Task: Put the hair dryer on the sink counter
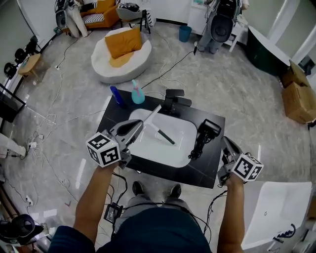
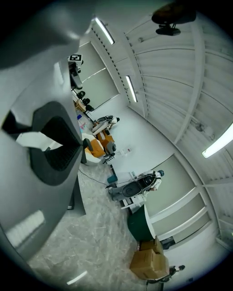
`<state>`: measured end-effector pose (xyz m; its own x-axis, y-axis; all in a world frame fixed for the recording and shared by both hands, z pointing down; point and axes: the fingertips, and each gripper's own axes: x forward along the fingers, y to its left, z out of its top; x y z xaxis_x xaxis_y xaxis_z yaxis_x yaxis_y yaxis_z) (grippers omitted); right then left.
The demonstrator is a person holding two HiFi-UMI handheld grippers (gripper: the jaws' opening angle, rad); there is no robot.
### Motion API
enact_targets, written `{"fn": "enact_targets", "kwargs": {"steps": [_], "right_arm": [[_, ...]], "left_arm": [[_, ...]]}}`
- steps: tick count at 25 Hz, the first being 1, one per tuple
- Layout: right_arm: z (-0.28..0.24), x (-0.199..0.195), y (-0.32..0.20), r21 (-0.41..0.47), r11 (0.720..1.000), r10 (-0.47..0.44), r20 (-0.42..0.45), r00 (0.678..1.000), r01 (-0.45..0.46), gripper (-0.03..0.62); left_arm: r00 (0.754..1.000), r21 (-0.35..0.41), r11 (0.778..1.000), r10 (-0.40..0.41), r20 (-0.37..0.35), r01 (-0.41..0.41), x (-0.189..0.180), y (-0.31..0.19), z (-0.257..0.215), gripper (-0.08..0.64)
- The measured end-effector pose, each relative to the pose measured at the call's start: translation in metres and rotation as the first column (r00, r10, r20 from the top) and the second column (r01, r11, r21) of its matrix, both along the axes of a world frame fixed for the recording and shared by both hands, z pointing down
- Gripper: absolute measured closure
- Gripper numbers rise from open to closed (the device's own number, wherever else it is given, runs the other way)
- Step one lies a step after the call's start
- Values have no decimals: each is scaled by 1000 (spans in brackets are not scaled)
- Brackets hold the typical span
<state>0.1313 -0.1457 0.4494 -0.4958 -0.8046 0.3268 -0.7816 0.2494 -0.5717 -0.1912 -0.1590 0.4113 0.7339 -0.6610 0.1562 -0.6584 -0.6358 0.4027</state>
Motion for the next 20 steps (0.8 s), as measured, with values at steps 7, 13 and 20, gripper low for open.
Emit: {"fn": "enact_targets", "kwargs": {"steps": [7, 13, 20], "right_arm": [[-8, -12, 7, -10, 1000, 3, 1, 1000, -3, 581], [-25, -17, 0, 9, 1000, 7, -2, 1000, -7, 581], [-35, -47, 5, 37, 994, -104, -72, 992, 106, 583]], "left_arm": [[998, 44, 998, -48, 39, 46, -49, 12, -17, 554], [996, 39, 996, -84, 31, 83, -78, 18, -19, 554], [995, 14, 996, -91, -28, 91, -84, 19, -14, 554]]}}
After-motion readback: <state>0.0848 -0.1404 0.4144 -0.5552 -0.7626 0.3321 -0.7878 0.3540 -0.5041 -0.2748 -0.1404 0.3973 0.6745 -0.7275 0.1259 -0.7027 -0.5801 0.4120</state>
